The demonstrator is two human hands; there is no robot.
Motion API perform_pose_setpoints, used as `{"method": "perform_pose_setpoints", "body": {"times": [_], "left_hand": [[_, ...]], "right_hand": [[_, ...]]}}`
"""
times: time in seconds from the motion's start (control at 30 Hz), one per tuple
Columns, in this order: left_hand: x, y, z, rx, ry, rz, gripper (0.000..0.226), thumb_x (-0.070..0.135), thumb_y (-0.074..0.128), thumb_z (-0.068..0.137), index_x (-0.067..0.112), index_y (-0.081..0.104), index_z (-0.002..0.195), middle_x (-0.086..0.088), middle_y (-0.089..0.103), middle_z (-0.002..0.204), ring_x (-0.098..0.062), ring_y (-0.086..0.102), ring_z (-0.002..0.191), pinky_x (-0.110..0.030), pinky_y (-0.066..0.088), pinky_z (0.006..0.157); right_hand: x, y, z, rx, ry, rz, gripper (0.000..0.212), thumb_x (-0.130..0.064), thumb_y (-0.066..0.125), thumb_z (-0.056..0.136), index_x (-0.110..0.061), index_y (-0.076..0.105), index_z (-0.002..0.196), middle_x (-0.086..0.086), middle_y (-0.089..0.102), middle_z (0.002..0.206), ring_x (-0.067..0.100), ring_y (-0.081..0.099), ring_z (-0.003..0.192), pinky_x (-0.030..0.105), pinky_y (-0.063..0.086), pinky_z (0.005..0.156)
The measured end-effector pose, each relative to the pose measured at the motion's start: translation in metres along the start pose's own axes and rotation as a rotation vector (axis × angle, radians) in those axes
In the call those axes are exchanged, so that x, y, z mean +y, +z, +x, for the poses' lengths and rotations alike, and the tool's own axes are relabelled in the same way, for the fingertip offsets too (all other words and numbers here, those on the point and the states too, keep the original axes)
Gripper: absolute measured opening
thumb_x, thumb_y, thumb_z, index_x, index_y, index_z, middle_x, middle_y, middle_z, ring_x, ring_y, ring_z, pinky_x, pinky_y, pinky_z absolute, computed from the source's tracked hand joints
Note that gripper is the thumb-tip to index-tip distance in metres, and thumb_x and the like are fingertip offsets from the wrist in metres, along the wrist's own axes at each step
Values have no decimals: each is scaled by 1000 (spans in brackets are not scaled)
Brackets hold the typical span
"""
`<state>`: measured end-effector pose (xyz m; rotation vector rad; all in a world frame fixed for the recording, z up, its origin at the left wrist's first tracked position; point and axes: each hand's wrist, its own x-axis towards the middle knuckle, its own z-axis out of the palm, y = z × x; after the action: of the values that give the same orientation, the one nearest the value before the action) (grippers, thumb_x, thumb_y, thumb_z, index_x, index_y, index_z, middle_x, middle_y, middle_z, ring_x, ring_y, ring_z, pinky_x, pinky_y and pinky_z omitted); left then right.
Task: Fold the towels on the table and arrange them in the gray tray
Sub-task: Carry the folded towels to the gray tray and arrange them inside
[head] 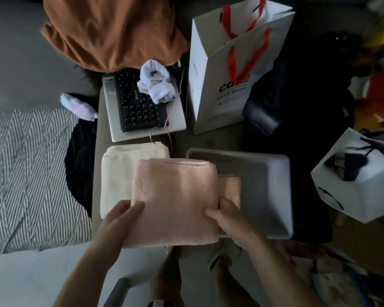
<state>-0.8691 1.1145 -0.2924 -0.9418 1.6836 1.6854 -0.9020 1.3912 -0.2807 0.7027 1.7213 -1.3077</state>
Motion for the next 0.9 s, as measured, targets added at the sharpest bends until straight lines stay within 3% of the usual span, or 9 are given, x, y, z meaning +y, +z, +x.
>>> {"method": "perform_pose_setpoints", "body": {"times": [0.07,0.17,0.3,0.47,0.57,0.63,0.7,0.8,0.9], "left_hand": [[0,47,-6,-60,35,35,50,60,74,65,25,69,101,-4,76,94,-28,73,87,-47,59,74],[-9,127,-1,-131,26,57,45,45,69,74,21,64,112,-6,76,102,-27,73,93,-50,58,87],[-39,217,31,-224,-8,103,28,34,65,81,25,67,107,0,75,102,-22,71,97,-46,59,89],[-78,278,89,-156,9,77,40,27,62,79,19,64,118,-5,75,103,-26,71,96,-48,59,84],[-105,288,110,-134,-7,-14,27,12,63,93,19,62,119,-11,74,106,-27,71,95,-45,58,79],[-115,293,112,-155,-27,-31,26,6,58,97,20,62,119,-10,75,107,-25,72,95,-37,58,76],[-117,303,112,-192,-31,2,28,6,57,97,18,60,122,-9,75,109,-26,72,101,-36,60,80],[-108,324,114,-252,-1,139,40,14,61,90,15,56,129,-12,72,113,-32,68,108,-48,56,94],[-99,347,121,-220,20,334,29,7,53,88,25,58,110,-5,68,106,-29,65,103,-43,56,87]], "right_hand": [[30,-32,-6,90,45,31,30,-3,58,85,-14,66,112,8,74,107,20,70,98,39,59,85],[63,-85,-9,264,111,-20,22,-4,55,89,-9,66,107,12,71,103,20,67,91,31,53,71],[91,-147,11,458,180,-129,22,-10,53,86,-8,62,106,14,65,103,30,62,98,49,53,89],[111,-180,54,480,108,-324,45,-49,47,70,-18,54,103,5,64,97,30,63,91,51,51,87],[128,-184,79,503,14,-329,23,-22,52,90,-13,54,111,7,65,106,30,64,100,34,47,77],[138,-186,88,546,-40,-347,25,-13,53,93,-8,55,117,11,64,112,29,63,105,26,40,75],[144,-187,89,595,-109,-410,39,-11,55,92,-5,52,131,13,62,118,30,60,111,27,41,79],[145,-176,83,573,-232,-597,65,-19,57,92,-2,31,150,20,51,136,33,49,125,35,39,101],[141,-154,80,552,-235,-735,76,-26,53,95,-2,13,156,22,21,160,34,23,147,44,24,118]]}}
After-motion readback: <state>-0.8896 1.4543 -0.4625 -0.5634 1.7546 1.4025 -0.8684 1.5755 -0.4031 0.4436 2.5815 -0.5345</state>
